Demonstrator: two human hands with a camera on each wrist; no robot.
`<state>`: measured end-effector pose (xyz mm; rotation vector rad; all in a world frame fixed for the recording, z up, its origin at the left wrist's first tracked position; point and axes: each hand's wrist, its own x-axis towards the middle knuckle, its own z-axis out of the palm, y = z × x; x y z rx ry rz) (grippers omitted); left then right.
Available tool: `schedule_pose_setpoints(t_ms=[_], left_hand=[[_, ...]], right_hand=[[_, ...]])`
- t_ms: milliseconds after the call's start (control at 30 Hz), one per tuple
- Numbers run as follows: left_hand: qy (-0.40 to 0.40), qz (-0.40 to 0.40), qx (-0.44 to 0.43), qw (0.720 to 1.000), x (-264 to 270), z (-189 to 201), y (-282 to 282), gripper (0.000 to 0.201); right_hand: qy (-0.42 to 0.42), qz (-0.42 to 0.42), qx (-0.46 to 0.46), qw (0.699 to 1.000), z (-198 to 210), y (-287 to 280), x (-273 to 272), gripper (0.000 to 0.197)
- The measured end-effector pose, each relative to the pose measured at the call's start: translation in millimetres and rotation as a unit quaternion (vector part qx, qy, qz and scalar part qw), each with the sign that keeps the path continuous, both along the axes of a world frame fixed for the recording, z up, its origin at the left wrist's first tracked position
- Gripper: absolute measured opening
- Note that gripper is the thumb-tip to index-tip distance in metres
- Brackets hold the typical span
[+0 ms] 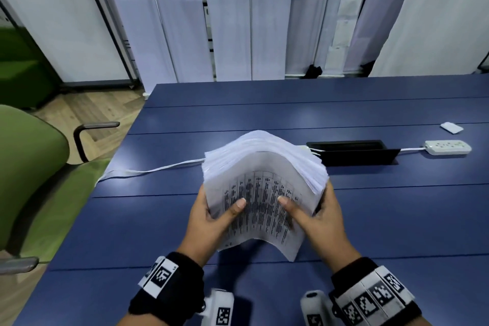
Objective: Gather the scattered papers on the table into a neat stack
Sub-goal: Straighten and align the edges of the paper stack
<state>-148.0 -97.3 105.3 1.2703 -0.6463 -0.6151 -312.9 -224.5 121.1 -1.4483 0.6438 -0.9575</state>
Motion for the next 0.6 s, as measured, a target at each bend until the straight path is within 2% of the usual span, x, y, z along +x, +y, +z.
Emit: schedule_pose_setpoints(t_ms=[100, 233, 300, 367, 433, 467, 533, 600], left_hand=[[0.005, 0.016, -0.024, 1.000, 8, 3, -1, 0.064], [0.009, 0.014, -0.025, 1.000, 17, 6, -5, 0.065], [0.011, 0.014, -0.025, 1.000, 21, 5, -7, 0.067], [0.005, 0.004, -0.016, 1.000, 19, 2, -6, 0.068], [-0.014, -0.011, -0.007, 1.000, 13, 0, -3, 0.071], [-0.020, -0.013, -0.005, 1.000, 11, -1, -1, 0.074], [-0.013, -0.003, -0.005, 1.000, 17, -1, -1, 0.082], [-0.008, 0.004, 0.002, 1.000, 25, -1, -2, 0.079]], right_hand=[[-0.033, -0.016, 0.049, 0.998, 0, -4, 1, 0.080], [-0.023, 0.030, -0.020, 0.999, 3, 20, -7, 0.060], [-0.007, 0.049, -0.069, 0.996, 3, 16, -7, 0.060], [-0.030, 0.046, -0.019, 0.998, 3, 2, -4, 0.059], [-0.046, 0.035, 0.035, 0.998, 8, -5, -3, 0.046], [-0.041, 0.039, 0.032, 0.998, 10, -3, -3, 0.042], [-0.032, 0.072, 0.016, 0.997, 13, 9, -6, 0.047], [-0.007, 0.099, -0.020, 0.995, 10, 21, -8, 0.047]])
